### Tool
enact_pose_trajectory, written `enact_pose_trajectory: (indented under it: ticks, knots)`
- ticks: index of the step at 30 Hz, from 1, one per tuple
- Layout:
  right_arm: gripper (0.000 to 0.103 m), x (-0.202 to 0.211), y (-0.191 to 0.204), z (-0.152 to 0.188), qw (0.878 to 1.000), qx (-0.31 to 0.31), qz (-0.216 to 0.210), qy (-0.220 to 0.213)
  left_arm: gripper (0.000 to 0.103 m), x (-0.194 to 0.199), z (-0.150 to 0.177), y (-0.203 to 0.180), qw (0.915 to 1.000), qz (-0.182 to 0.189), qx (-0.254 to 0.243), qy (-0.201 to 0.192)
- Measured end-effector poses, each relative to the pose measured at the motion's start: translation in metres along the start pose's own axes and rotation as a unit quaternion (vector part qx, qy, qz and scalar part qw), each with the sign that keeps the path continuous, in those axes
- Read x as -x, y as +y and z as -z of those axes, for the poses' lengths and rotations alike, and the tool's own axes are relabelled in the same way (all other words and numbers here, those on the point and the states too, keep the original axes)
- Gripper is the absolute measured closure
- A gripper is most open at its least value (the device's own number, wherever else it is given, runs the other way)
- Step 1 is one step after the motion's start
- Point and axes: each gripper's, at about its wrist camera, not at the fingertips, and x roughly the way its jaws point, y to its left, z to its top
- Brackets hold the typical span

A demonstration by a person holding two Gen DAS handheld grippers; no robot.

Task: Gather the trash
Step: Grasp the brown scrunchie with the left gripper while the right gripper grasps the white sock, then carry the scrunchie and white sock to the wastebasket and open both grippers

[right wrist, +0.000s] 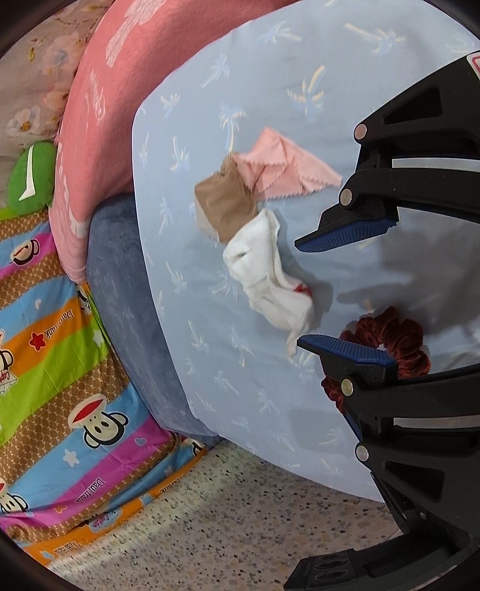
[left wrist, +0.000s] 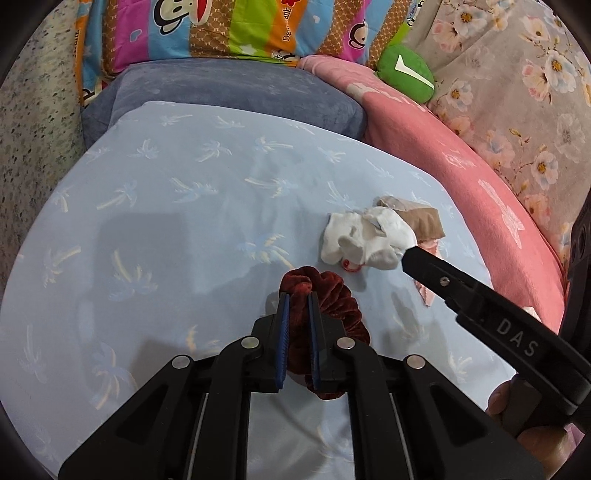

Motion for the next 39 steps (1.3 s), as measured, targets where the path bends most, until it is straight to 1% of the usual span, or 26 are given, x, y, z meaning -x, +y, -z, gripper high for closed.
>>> enact_pose_trajectory:
  ticks: [6,13,15,16,17,18,20,23,26,30,39]
  knots:
    - [0.057,-0.016,0.008,-0.008,1.000,0.000,0.003,0.005,0.093,-0.003,-0.005,0.007,1.0000,-0.008,0.000,-0.002]
    - [0.057,-0.033,0.006,-0.008,1.000,-0.004,0.009,0.021,0.093,-0.010,-0.007,0.014,0.9999,-0.012,0.003,0.002]
    - [0.060,-0.039,0.006,-0.006,1.000,-0.007,0.011,0.027,0.093,-0.012,-0.007,0.016,0.9999,-0.011,0.004,0.004]
    - [0.064,-0.041,0.005,-0.004,0.999,-0.010,0.012,0.030,0.093,-0.012,-0.006,0.016,0.9999,-0.012,0.004,0.005]
    - [0.070,-0.044,0.004,-0.003,0.999,-0.012,0.013,0.034,0.093,-0.013,-0.006,0.017,0.9999,-0.011,0.004,0.006]
    - [0.073,-0.047,0.002,-0.001,0.999,-0.015,0.012,0.038,0.093,-0.013,-0.006,0.017,0.9999,-0.011,0.004,0.007]
    - [0.083,-0.051,-0.001,0.002,0.999,-0.022,0.015,0.045,0.093,-0.014,-0.006,0.017,0.9999,-0.010,0.005,0.008]
    - [0.090,-0.054,-0.005,0.008,0.998,-0.028,0.016,0.052,0.093,-0.014,-0.004,0.018,0.9999,-0.010,0.006,0.010]
    - [0.094,-0.052,-0.009,0.013,0.998,-0.031,0.014,0.055,0.093,-0.015,-0.002,0.017,0.9998,-0.012,0.005,0.012]
    - [0.095,-0.040,-0.013,0.020,0.998,-0.036,0.010,0.048,0.093,-0.013,0.001,0.014,0.9998,-0.013,0.003,0.013]
    - [0.095,0.011,-0.019,0.022,0.999,-0.052,-0.006,0.012,0.093,0.005,0.002,-0.009,0.9999,-0.002,-0.013,-0.002]
